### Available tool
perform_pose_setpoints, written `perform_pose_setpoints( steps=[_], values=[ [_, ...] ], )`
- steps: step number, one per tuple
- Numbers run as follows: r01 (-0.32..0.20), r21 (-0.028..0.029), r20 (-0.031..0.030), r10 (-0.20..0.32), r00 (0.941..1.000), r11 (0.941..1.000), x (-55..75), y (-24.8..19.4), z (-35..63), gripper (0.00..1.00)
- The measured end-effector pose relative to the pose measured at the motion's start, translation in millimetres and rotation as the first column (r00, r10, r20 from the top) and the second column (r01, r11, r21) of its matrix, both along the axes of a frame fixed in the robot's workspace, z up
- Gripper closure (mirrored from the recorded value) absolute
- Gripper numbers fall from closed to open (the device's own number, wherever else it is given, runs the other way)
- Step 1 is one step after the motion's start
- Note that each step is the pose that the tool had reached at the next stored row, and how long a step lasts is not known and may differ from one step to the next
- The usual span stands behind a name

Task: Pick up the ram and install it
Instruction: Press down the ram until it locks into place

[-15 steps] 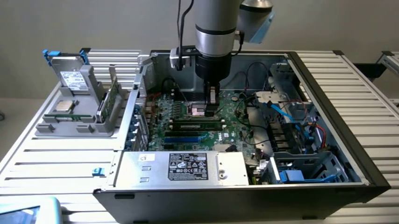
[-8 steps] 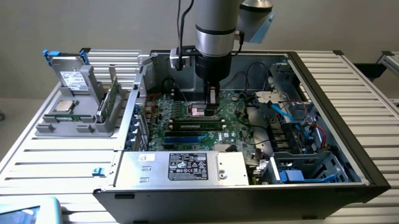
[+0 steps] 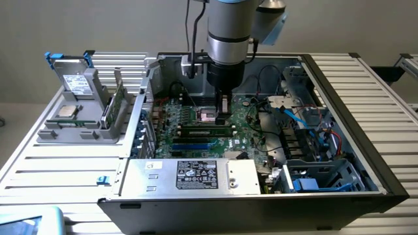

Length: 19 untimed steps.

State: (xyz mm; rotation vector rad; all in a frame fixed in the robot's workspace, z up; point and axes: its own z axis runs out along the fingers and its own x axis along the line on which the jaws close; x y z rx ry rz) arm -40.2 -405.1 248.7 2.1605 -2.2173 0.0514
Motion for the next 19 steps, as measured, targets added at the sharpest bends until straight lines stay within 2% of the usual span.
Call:
perform_pose_setpoints(
  steps=[9, 10, 13, 14, 19],
  values=[
    [0.000, 0.0001, 0.0016, 0.000, 1.0000, 1.0000, 2.6, -0.7, -11.9, 0.89],
    [0.000, 0.0000, 0.0036, 0.000, 1.0000, 1.0000, 2.5, -0.7, -12.3, 0.89],
    [0.000, 0.0000, 0.0180, 0.000, 0.9998, 1.0000, 2.4, -0.6, -13.8, 0.89],
    [0.000, 0.0003, 0.0198, 0.000, 0.9998, 1.0000, 2.4, -0.5, -14.4, 0.89],
    [0.000, 0.0002, 0.0200, 0.000, 0.9998, 1.0000, 1.9, 1.6, -15.7, 0.89]
  ],
)
